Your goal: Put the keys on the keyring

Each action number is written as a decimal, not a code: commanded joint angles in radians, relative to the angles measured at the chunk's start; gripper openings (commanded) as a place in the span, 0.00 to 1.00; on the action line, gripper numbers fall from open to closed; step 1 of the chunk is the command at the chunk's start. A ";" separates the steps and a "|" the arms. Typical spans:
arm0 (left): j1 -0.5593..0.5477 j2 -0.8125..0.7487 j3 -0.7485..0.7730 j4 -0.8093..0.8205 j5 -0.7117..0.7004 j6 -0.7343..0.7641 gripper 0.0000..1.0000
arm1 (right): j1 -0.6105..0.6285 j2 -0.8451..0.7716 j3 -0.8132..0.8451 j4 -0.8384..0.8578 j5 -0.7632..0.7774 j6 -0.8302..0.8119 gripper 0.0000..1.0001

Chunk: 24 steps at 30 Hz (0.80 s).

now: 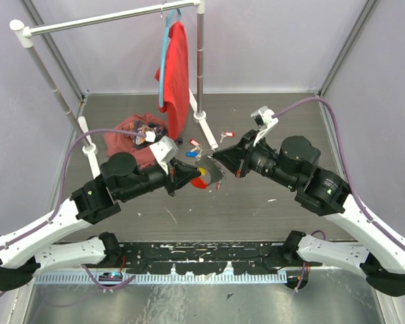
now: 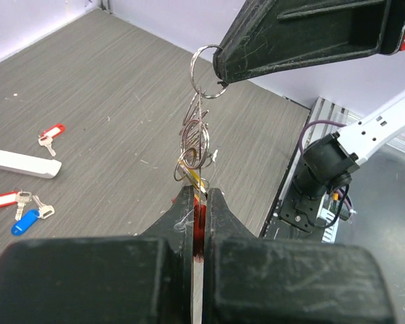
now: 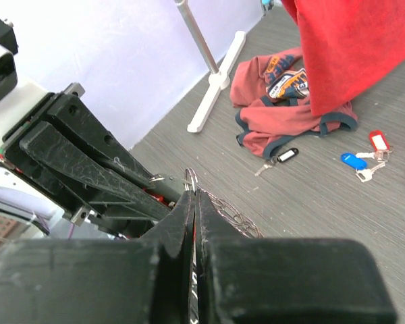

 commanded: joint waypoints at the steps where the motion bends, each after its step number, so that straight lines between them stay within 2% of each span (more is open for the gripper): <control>1: -0.003 0.007 0.060 -0.004 -0.051 -0.017 0.00 | -0.004 -0.019 0.009 0.145 0.103 0.105 0.01; 12: -0.003 0.055 0.076 0.020 -0.142 -0.021 0.00 | -0.004 0.022 0.053 0.106 0.235 0.148 0.01; 24: -0.004 0.086 0.103 0.042 -0.151 -0.017 0.00 | -0.004 0.041 0.063 0.087 0.343 0.127 0.01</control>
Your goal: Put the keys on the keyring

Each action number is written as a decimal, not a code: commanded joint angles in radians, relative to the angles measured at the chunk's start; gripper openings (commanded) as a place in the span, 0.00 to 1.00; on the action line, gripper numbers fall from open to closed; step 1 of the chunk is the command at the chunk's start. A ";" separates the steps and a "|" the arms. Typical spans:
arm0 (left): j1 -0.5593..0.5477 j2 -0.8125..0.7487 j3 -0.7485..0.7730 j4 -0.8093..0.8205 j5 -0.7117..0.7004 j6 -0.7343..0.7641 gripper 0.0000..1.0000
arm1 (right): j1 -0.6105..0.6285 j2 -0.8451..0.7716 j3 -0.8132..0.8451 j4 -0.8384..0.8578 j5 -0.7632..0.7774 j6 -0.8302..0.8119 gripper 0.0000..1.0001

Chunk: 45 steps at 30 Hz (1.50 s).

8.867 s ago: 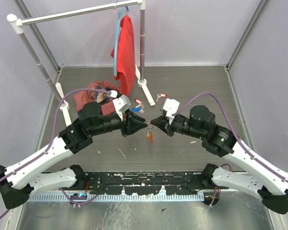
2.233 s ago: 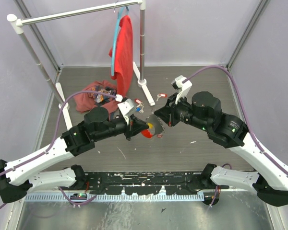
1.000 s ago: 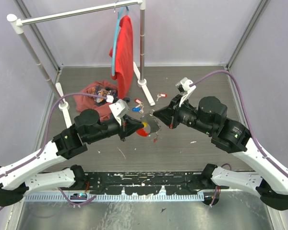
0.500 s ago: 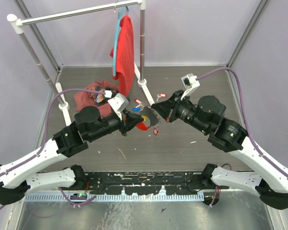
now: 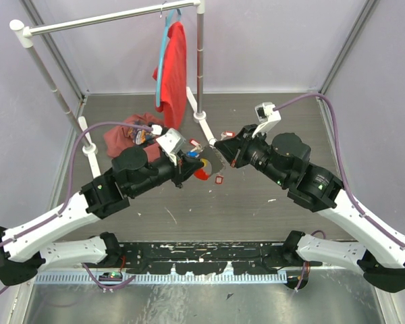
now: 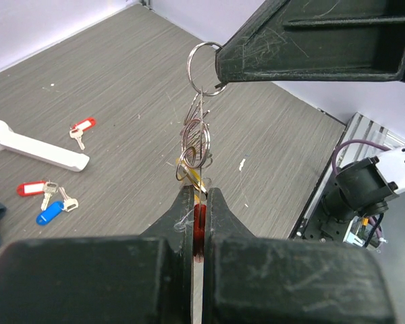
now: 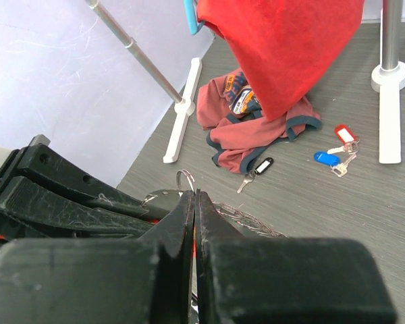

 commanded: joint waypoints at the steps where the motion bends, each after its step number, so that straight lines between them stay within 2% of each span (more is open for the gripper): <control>1: -0.003 0.001 0.055 0.031 -0.012 -0.005 0.00 | -0.009 -0.007 0.059 0.053 0.134 -0.014 0.01; 6: -0.003 0.007 0.077 0.039 0.007 -0.007 0.08 | -0.009 -0.024 0.014 0.160 0.069 -0.123 0.01; 11: -0.003 0.001 0.103 0.041 0.036 0.011 0.28 | -0.009 -0.076 -0.082 0.316 -0.108 -0.310 0.01; 15: -0.003 -0.031 0.103 0.048 0.115 0.031 0.43 | -0.009 -0.102 -0.118 0.338 -0.144 -0.430 0.01; 18: -0.003 -0.063 0.104 0.044 0.175 0.042 0.48 | -0.009 -0.113 -0.115 0.310 -0.189 -0.517 0.01; 25: -0.004 -0.113 0.140 -0.030 0.213 0.059 0.49 | -0.008 -0.149 -0.090 0.218 -0.395 -0.664 0.01; 28: -0.003 -0.113 0.162 -0.039 0.259 0.062 0.46 | -0.009 -0.159 -0.061 0.174 -0.480 -0.693 0.01; 35: -0.004 -0.117 0.181 -0.012 0.400 0.065 0.40 | -0.010 -0.166 0.028 0.093 -0.669 -0.703 0.01; 42: -0.004 -0.074 0.239 -0.037 0.522 0.090 0.39 | -0.009 -0.151 0.085 0.037 -0.786 -0.713 0.01; 45: -0.003 -0.059 0.263 -0.043 0.579 0.095 0.35 | -0.009 -0.143 0.098 0.025 -0.827 -0.714 0.01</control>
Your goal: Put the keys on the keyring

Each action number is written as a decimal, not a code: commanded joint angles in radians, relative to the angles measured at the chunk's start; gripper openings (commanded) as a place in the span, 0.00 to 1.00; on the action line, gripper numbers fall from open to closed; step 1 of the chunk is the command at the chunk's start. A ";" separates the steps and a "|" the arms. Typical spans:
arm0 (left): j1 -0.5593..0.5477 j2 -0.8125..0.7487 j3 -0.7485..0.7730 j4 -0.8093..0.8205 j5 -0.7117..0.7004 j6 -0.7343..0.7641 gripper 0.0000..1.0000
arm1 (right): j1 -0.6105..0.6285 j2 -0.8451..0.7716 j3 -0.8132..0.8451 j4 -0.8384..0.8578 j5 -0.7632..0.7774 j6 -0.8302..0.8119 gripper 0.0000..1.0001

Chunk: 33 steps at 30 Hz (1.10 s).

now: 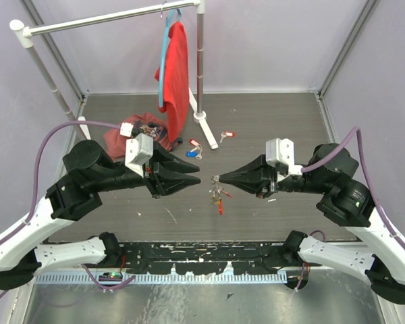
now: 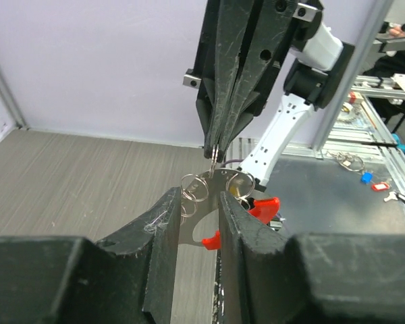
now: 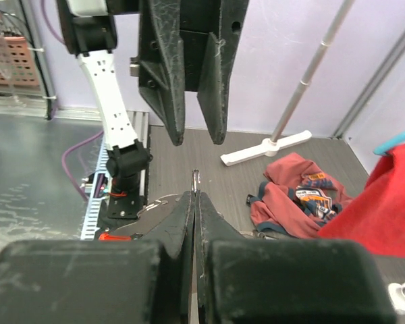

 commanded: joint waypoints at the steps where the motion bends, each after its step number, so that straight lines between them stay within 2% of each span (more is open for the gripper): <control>1: -0.003 0.017 0.059 -0.003 0.129 0.022 0.33 | -0.002 0.005 0.057 0.014 -0.106 -0.015 0.01; 12: -0.009 0.093 0.137 -0.096 0.159 0.050 0.32 | -0.002 0.056 0.099 -0.057 -0.086 -0.035 0.01; 33: -0.036 0.158 0.219 -0.279 0.020 0.158 0.38 | -0.002 0.082 0.126 -0.106 -0.107 -0.056 0.01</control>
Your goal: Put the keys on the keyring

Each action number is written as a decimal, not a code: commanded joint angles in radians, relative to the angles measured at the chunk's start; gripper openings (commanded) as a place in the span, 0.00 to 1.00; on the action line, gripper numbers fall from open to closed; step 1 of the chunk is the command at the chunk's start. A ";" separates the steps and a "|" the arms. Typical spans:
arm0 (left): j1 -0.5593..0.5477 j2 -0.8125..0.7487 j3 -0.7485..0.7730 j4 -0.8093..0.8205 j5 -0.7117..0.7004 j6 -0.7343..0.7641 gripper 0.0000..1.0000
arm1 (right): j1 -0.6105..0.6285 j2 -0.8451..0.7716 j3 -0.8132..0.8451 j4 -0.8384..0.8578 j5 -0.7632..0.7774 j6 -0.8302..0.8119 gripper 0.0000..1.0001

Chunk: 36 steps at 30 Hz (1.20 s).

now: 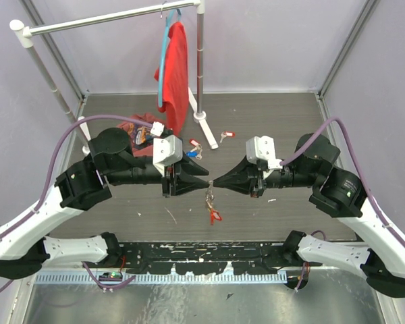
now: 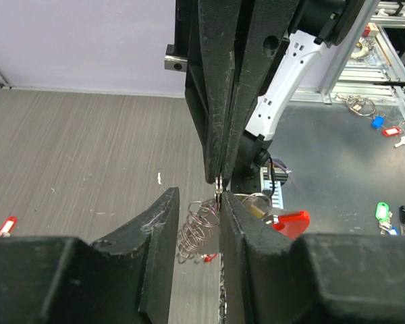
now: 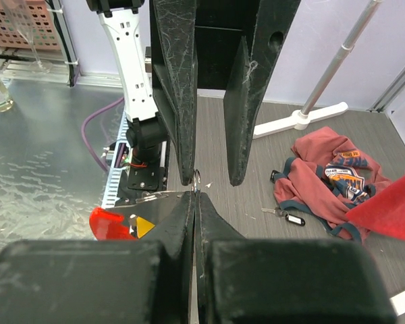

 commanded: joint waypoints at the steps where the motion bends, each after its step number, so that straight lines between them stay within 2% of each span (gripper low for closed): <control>1: -0.008 0.012 0.044 -0.037 -0.026 0.026 0.38 | -0.002 -0.005 0.046 0.041 -0.014 -0.009 0.01; 6: -0.014 0.022 0.050 -0.038 -0.026 0.026 0.32 | -0.002 0.002 0.047 0.035 -0.013 -0.008 0.01; 13: -0.022 0.030 0.055 -0.043 -0.028 0.024 0.14 | -0.002 0.006 0.049 0.036 -0.013 -0.003 0.01; 16: -0.023 0.031 0.055 -0.042 -0.043 0.015 0.00 | -0.002 0.004 0.050 0.047 -0.015 0.006 0.01; 17: -0.023 0.030 0.053 -0.037 -0.047 0.009 0.00 | -0.002 0.002 0.047 0.054 -0.013 0.011 0.01; 19: -0.024 0.022 0.044 -0.015 -0.051 -0.008 0.00 | -0.002 -0.014 0.026 0.084 0.003 0.029 0.09; 22: -0.023 -0.007 0.007 0.042 -0.058 -0.035 0.00 | -0.001 -0.057 -0.022 0.162 0.051 0.070 0.33; 25: -0.023 -0.064 -0.048 0.121 -0.076 -0.064 0.00 | -0.002 -0.107 -0.083 0.261 0.084 0.126 0.44; 30: -0.024 -0.162 -0.175 0.331 -0.088 -0.140 0.00 | -0.002 -0.156 -0.175 0.430 0.110 0.236 0.51; 36: -0.023 -0.206 -0.246 0.495 -0.047 -0.225 0.00 | -0.002 -0.124 -0.176 0.488 0.071 0.280 0.53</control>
